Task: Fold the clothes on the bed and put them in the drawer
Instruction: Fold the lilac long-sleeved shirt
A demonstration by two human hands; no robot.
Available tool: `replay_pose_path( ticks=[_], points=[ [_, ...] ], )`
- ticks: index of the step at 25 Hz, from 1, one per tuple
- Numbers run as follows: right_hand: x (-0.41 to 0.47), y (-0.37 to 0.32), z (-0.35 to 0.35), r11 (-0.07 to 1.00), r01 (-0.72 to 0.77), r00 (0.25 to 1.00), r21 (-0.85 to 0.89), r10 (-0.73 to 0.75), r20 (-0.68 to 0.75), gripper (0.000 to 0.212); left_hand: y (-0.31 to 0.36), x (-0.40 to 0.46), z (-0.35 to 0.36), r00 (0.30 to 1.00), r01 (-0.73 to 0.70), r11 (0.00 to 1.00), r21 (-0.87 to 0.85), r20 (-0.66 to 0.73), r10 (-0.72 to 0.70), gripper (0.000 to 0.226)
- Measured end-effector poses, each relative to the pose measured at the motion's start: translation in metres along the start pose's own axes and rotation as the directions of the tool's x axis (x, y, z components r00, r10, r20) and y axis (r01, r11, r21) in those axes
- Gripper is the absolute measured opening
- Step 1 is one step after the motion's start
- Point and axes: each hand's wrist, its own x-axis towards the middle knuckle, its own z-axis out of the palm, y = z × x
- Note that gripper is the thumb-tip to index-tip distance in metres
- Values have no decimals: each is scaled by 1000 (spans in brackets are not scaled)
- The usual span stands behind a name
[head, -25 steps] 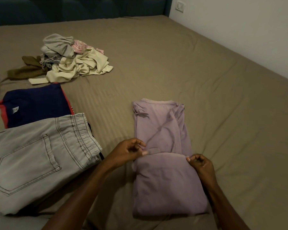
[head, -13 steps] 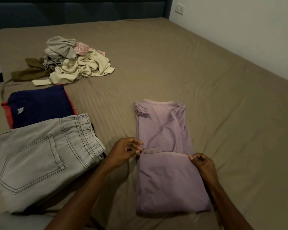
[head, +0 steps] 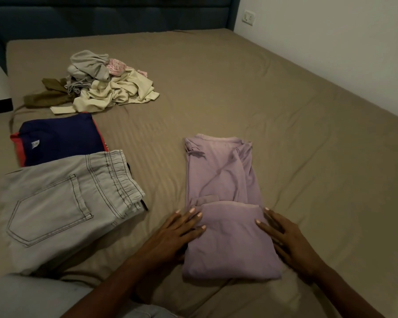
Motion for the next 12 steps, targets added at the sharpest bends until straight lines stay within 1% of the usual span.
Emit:
replay_pose_path(
  ticks=[1, 3, 4, 6, 8, 9, 11, 12],
  points=[
    [2, 2, -2, 997, 78, 995, -23, -76, 60, 69, 1, 1, -1, 1000, 21, 1000, 4, 4, -21, 91],
    [9, 8, -9, 984, 173, 970, -30, -166, 177, 88, 3, 4, -1, 999, 37, 999, -28, 19, -37, 94],
    [13, 12, -14, 977, 210, 958, -39, -198, 208, 92, 5, 5, -1, 998, 45, 998, -52, 34, -43, 96],
    [23, 21, -20, 955, 277, 943, -108, -248, 222, 85, 8, 7, -5, 994, 79, 991, -112, 82, -70, 97],
    [33, 28, -16, 914, 345, 930, -213, -302, 210, 70, 10, 12, -9, 991, 121, 987, -110, 79, -113, 90],
    [35, 30, -10, 898, 371, 923, -238, -326, 206, 64, 11, 15, -11, 989, 135, 986, -97, 68, -128, 87],
    [33, 31, 4, 904, 368, 924, -219, -330, 192, 60, 16, 21, -14, 989, 150, 983, -106, 26, -148, 81],
    [35, 29, 9, 923, 341, 935, -179, -314, 162, 60, 15, 26, -16, 987, 158, 980, -122, 7, -158, 78]
  ],
)
